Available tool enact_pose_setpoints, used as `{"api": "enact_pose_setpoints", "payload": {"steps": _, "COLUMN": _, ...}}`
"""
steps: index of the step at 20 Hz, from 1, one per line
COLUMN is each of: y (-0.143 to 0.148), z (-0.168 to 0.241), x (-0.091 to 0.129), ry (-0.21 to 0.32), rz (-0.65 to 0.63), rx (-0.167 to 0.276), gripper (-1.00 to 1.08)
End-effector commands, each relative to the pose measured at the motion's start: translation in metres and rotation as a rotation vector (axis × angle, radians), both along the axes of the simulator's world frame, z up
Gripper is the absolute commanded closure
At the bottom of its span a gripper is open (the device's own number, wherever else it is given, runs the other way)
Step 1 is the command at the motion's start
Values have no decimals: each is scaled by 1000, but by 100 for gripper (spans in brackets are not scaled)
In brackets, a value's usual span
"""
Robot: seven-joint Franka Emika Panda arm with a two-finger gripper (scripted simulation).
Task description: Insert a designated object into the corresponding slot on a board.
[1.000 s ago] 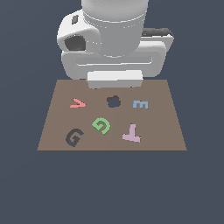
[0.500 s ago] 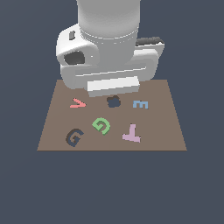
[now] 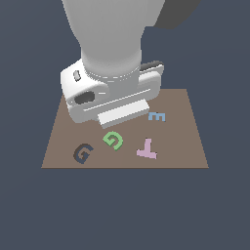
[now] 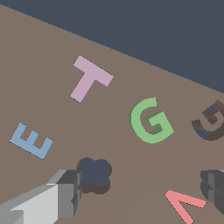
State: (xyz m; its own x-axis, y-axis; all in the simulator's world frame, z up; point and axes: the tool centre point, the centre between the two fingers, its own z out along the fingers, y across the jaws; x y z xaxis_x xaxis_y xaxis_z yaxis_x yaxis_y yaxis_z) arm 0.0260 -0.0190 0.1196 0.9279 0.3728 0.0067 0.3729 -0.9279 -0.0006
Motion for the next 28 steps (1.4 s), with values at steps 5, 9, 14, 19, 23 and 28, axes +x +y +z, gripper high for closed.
{"api": "enact_pose_setpoints", "payload": {"steps": 5, "y": -9, "z": -30, "x": 16, "ry": 2, "rz": 201, "rx": -1, "gripper": -92}}
{"api": "enact_pose_setpoints", "payload": {"steps": 9, "y": -12, "z": -44, "x": 25, "ry": 3, "rz": 302, "rx": -2, "gripper": -92}}
{"api": "enact_pose_setpoints", "payload": {"steps": 14, "y": -14, "z": -58, "x": 34, "ry": 4, "rz": 399, "rx": -3, "gripper": -92}}
{"api": "enact_pose_setpoints", "payload": {"steps": 19, "y": -15, "z": -67, "x": 40, "ry": 5, "rz": 461, "rx": -4, "gripper": -92}}
{"api": "enact_pose_setpoints", "payload": {"steps": 23, "y": -15, "z": -70, "x": 42, "ry": 5, "rz": 483, "rx": -4, "gripper": -92}}
{"api": "enact_pose_setpoints", "payload": {"steps": 28, "y": -14, "z": -70, "x": 42, "ry": 5, "rz": 481, "rx": -4, "gripper": -92}}
